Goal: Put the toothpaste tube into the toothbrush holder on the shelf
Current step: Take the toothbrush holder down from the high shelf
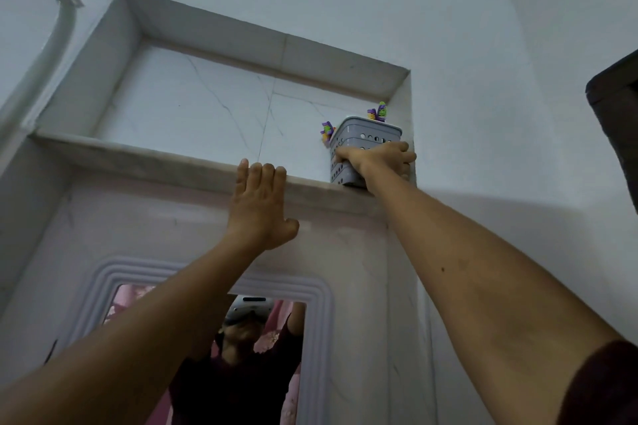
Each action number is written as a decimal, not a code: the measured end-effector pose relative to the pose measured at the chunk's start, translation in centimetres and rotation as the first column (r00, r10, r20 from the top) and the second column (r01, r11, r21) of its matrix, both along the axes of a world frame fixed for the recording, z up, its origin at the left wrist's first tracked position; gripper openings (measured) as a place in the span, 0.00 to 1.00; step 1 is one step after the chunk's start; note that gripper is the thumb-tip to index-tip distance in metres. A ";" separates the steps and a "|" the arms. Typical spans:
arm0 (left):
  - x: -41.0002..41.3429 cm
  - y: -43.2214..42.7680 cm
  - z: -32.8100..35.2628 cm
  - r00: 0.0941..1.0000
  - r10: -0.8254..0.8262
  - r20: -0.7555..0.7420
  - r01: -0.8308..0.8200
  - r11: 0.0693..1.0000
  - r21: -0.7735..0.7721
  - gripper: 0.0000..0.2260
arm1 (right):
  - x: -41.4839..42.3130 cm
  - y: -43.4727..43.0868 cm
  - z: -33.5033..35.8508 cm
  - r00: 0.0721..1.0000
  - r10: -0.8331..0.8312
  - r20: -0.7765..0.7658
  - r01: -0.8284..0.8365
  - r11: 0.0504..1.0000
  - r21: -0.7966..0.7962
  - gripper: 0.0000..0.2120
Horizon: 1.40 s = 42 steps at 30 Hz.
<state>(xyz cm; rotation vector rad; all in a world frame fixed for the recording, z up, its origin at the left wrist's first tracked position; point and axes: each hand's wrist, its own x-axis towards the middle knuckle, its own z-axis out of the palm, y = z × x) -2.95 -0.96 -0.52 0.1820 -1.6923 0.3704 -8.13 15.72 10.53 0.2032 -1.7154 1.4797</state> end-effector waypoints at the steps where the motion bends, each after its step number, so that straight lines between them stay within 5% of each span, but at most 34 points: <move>1: 0.1 0.0 0.0 1.000 -0.008 0.016 0.008 1.000 0.012 0.39 | 0.3 -0.1 0.0 0.999 0.048 -0.024 -0.048 0.999 -0.014 0.59; 8: 4.0 0.4 0.2 0.960 -0.037 0.277 0.019 0.997 0.069 0.42 | 5.0 0.7 -1.0 0.962 0.216 -0.166 -0.233 0.968 -0.091 0.54; 15: 9.9 -0.2 -8.3 0.939 -0.295 0.175 0.254 0.941 0.224 0.31 | 10.7 3.2 -6.7 0.934 0.326 -0.146 -0.333 0.943 -0.028 0.53; 23: 13.5 1.6 -22.1 0.914 -0.387 0.125 0.326 0.881 0.344 0.27 | 12.0 2.3 -23.5 0.894 0.429 -0.130 -0.434 0.901 -0.011 0.50; 33: 17.1 -1.5 -42.6 0.876 -0.355 0.326 0.114 0.809 0.576 0.31 | 13.2 1.8 -48.3 0.846 0.524 -0.096 -0.529 0.848 -0.032 0.51; 42: 22.0 -2.3 -55.6 0.792 -0.388 0.472 -0.073 0.707 0.703 0.30 | 15.9 2.2 -65.3 0.852 0.509 0.124 -0.506 0.861 -0.052 0.57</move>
